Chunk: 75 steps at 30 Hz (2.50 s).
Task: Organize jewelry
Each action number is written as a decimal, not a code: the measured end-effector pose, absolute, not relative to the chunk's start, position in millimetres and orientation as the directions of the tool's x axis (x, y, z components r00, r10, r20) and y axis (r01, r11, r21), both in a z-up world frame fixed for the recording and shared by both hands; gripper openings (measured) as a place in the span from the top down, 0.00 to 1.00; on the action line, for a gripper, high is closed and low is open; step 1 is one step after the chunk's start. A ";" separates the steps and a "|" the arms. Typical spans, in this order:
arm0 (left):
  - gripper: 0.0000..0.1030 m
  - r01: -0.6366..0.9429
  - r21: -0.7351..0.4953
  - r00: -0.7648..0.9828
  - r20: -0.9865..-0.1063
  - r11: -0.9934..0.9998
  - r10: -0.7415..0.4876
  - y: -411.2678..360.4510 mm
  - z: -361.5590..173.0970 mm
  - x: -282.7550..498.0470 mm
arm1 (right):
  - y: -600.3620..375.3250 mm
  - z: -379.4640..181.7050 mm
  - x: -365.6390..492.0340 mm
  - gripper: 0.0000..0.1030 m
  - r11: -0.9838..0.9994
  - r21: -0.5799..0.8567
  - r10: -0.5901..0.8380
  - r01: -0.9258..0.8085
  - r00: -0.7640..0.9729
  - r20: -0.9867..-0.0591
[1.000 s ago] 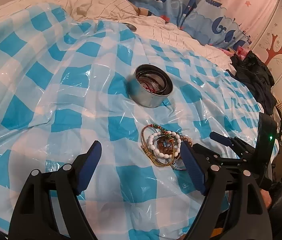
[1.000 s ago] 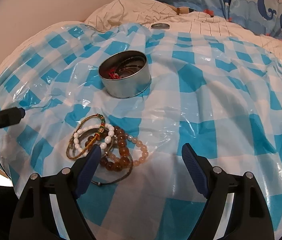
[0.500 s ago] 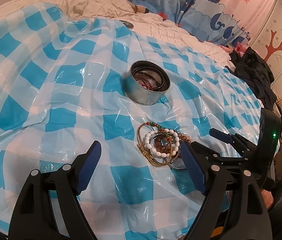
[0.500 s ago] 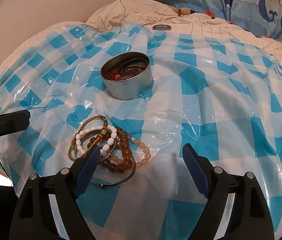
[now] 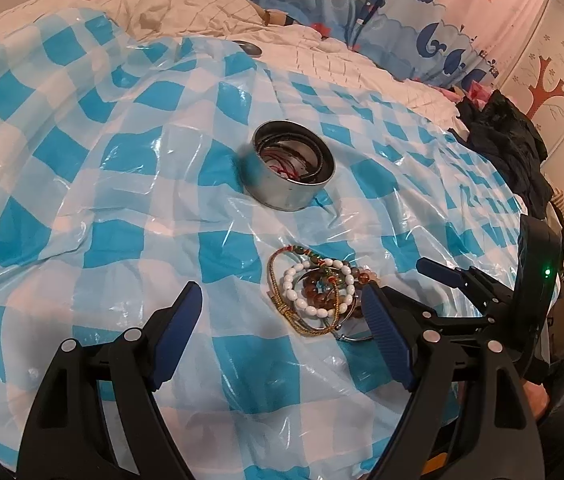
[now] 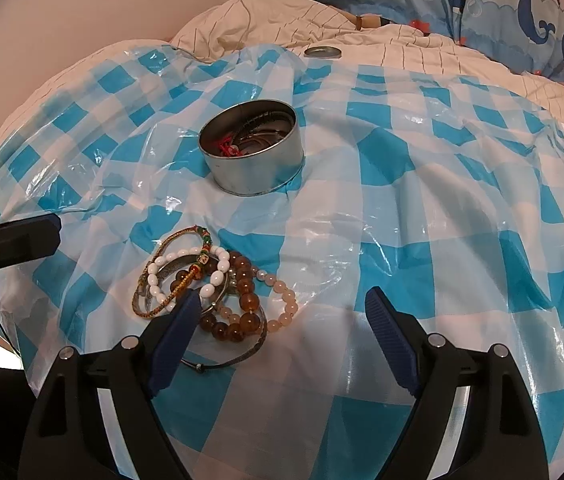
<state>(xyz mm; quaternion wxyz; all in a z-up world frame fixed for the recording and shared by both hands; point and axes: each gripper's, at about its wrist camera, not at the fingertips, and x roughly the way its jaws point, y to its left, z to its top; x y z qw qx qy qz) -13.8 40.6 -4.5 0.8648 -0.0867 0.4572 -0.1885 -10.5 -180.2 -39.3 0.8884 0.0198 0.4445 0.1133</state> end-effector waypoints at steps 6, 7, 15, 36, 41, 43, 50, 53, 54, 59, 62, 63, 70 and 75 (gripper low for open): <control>0.24 0.267 -0.320 0.505 -0.757 0.909 -0.415 28.8 -3.8 -10.0 | -192.4 -39.0 -11.2 0.22 0.977 0.136 0.208 -0.165 0.584 -0.785; 0.24 0.269 -0.320 0.503 -0.758 0.909 -0.416 27.4 -4.2 -9.3 | -194.7 -39.4 -11.1 0.22 0.977 0.140 0.208 -0.160 0.583 -0.785; 0.24 0.282 -0.312 0.491 -0.766 0.907 -0.416 19.7 -6.8 -5.3 | -196.3 -37.3 -12.5 0.22 0.975 0.145 0.219 -0.171 0.584 -0.782; 0.21 0.332 -0.319 0.529 -0.716 0.888 -0.455 20.2 -6.3 -30.9 | -179.8 -24.0 -12.5 0.21 0.966 0.170 0.255 -0.194 0.609 -0.751; 0.21 0.279 -0.362 0.545 -0.703 0.890 -0.457 37.4 -7.4 -46.9 | -183.8 -27.4 -9.0 0.21 0.972 0.170 0.235 -0.163 0.611 -0.756; 0.21 0.262 -0.382 0.551 -0.694 0.886 -0.463 44.2 -7.5 -52.5 | -185.8 -28.9 -7.4 0.22 0.974 0.169 0.225 -0.149 0.616 -0.755; 0.21 0.215 -0.430 0.588 -0.660 0.877 -0.468 62.9 -5.8 -80.7 | -189.7 -26.8 -8.0 0.21 0.976 0.178 0.219 -0.129 0.652 -0.726; 0.20 0.202 -0.436 0.600 -0.653 0.877 -0.463 67.1 -7.2 -91.4 | -189.5 -27.3 -8.8 0.19 0.975 0.177 0.220 -0.132 0.658 -0.720; 0.20 0.199 -0.437 0.601 -0.653 0.877 -0.461 67.6 -7.8 -92.3 | -189.7 -27.6 -9.4 0.19 0.976 0.173 0.217 -0.132 0.661 -0.718; 0.20 0.191 -0.435 0.606 -0.653 0.880 -0.454 67.9 -12.4 -98.1 | -193.9 -30.9 -11.7 0.19 0.982 0.152 0.190 -0.116 0.673 -0.715; 0.19 0.200 -0.422 0.610 -0.653 0.884 -0.449 65.9 -14.6 -101.1 | -202.2 -35.0 -12.0 0.19 0.983 0.160 0.180 -0.091 0.673 -0.717; 0.19 0.202 -0.418 0.610 -0.654 0.886 -0.447 65.0 -15.0 -101.5 | -204.2 -35.8 -12.5 0.19 0.983 0.161 0.177 -0.086 0.673 -0.718; 0.19 0.213 -0.386 0.605 -0.669 0.898 -0.431 60.9 -18.4 -102.6 | -208.1 -42.8 -16.8 0.18 0.985 0.160 0.163 -0.066 0.664 -0.730; 0.19 0.204 -0.374 0.603 -0.680 0.905 -0.417 60.9 -20.8 -103.4 | -203.2 -46.0 -20.2 0.18 0.984 0.158 0.171 -0.080 0.658 -0.733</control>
